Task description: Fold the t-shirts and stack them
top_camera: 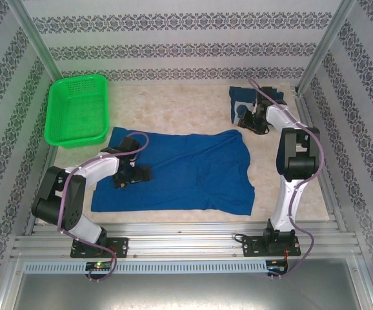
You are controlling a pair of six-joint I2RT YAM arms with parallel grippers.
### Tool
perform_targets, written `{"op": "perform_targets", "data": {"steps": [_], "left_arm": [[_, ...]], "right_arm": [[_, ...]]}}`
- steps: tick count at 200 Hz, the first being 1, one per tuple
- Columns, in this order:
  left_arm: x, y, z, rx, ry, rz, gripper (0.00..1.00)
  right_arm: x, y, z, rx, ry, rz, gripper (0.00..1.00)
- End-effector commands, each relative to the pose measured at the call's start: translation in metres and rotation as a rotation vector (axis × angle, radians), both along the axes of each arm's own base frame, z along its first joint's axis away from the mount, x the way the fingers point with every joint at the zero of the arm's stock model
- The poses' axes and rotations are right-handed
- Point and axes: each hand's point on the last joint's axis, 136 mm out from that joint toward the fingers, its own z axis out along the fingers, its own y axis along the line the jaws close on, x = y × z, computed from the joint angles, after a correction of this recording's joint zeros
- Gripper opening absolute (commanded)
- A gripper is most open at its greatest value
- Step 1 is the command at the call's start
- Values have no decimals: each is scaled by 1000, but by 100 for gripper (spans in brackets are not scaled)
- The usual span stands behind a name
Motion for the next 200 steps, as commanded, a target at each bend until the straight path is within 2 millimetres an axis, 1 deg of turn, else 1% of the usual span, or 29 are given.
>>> {"op": "perform_targets", "data": {"steps": [1,11,23,33,34,37,44,59,78,98,118,147,173,200], "left_arm": [[3,-8,-6,-62,-5,-28,97],[7,-11,0,-78,-30,-35,97],[12,-15,7,-97,-55,-43,97],[15,-19,13,-113,-72,-51,97],[16,-19,13,-114,-74,-52,97],[17,-20,15,-119,-79,-54,97],[19,-22,19,-130,-91,-60,97],[22,-26,28,-155,-117,-70,97],[28,-31,46,-185,-169,-82,97],[37,-34,71,-203,-238,-90,98],[46,-37,98,-215,-301,-99,99],[54,-39,130,-225,-361,-109,99],[56,-37,153,-226,-408,-104,100],[55,-33,169,-213,-444,-100,100]], "right_arm": [[20,35,47,25,-127,164,51],[19,44,45,-19,-91,220,51],[19,55,37,-45,-54,278,51],[19,63,26,-64,-14,308,51],[19,63,27,-67,-15,312,51],[18,66,22,-70,1,320,51],[18,70,18,-78,15,339,51],[20,79,7,-91,39,378,51],[19,86,-5,-118,68,423,54],[15,81,-20,-179,116,434,54],[9,75,-30,-206,153,434,55],[-2,68,-43,-248,206,443,55],[-5,64,-46,-270,211,440,55],[-8,65,-48,-260,217,452,54]]}}
